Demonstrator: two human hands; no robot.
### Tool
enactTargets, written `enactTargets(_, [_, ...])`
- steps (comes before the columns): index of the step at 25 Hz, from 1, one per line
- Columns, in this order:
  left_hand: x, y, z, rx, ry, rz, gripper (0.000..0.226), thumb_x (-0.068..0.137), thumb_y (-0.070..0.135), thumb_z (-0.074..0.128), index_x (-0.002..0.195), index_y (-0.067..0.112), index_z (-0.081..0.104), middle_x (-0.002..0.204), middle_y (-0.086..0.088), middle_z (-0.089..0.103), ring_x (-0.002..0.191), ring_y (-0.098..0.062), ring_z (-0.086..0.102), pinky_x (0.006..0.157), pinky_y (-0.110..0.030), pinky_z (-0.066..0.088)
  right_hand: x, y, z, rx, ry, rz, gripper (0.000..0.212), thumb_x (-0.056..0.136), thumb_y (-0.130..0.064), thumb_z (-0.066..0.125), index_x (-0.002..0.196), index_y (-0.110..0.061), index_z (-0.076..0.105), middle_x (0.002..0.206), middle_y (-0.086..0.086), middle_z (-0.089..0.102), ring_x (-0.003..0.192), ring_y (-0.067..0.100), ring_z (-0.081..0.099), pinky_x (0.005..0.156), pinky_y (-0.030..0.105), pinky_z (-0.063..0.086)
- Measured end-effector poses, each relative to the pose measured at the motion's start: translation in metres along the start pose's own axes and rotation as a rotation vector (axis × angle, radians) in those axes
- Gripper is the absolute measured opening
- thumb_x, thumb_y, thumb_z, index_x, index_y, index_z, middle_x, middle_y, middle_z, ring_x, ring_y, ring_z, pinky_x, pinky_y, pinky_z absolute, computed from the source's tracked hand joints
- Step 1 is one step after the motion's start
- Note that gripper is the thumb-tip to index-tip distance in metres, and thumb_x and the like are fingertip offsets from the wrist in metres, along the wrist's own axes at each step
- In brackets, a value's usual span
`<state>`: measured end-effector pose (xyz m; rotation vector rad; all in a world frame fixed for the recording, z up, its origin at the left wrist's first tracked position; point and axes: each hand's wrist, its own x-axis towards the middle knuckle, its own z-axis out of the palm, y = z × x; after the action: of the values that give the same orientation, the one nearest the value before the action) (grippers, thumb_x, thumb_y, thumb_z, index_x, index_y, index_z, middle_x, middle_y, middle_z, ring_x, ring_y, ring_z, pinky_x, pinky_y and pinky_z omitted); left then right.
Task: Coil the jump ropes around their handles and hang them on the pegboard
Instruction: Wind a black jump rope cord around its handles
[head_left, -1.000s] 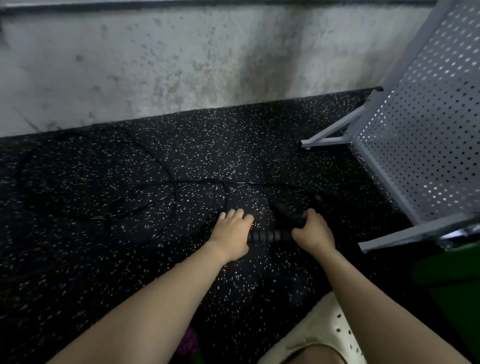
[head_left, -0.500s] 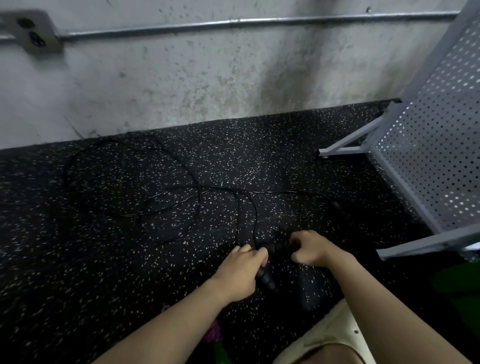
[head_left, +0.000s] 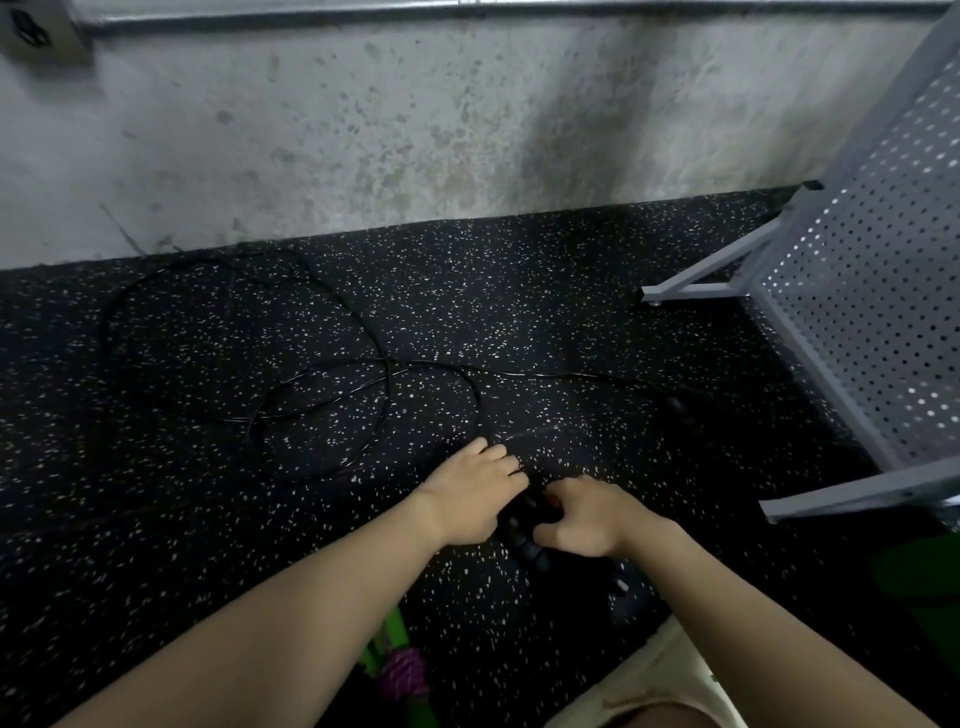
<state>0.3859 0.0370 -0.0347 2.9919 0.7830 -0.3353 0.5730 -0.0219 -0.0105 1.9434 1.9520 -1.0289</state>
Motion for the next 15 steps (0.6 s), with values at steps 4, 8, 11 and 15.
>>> enactTargets(4, [-0.007,-0.015,-0.012,0.093,0.046,0.048,0.028,0.101,0.041,0.051,0.107,0.020,0.068,0.097,0.005,0.068,0.105,-0.018,0.053,0.106,-0.036,0.034,-0.012,-0.011,0.021,-0.041,0.102,-0.017,0.065,0.064,-0.072,0.067,0.108,-0.029,0.046,0.110,-0.005,0.065,0.103,0.022,0.064,0.086,0.036,0.049])
enactTargets(8, [-0.049,-0.030,-0.049,-0.042,0.057,-0.134,0.045,0.104,0.062,0.036,0.093,0.025,0.060,0.080,0.006,0.069,0.077,-0.018,0.065,0.082,-0.035,0.050,-0.022,-0.026,0.017,0.042,0.383,-0.116,0.080,0.072,-0.051,0.069,0.141,-0.031,0.031,0.129,-0.007,0.052,0.106,0.021,0.063,0.092,0.037,0.051])
enactTargets(11, [-0.087,-0.044,-0.104,-0.180,0.126,-0.307,0.055,0.100,0.071,0.029,0.073,0.027,0.048,0.064,0.008,0.058,0.059,-0.011,0.056,0.061,-0.033,0.041,-0.031,-0.044,-0.007,0.071,0.613,-0.228,0.081,0.076,-0.042,0.069,0.146,-0.029,0.032,0.124,-0.007,0.062,0.105,0.019,0.065,0.090,0.033,0.052])
enactTargets(15, [-0.154,-0.075,-0.174,-0.247,0.040,-0.410,0.041,0.102,0.057,0.049,0.075,0.025,0.051,0.065,0.009,0.060,0.056,-0.009,0.057,0.057,-0.027,0.048,-0.060,-0.072,-0.066,0.031,0.791,-0.215,0.075,0.073,-0.045,0.076,0.135,-0.034,0.034,0.101,-0.004,0.072,0.083,0.024,0.071,0.072,0.036,0.056])
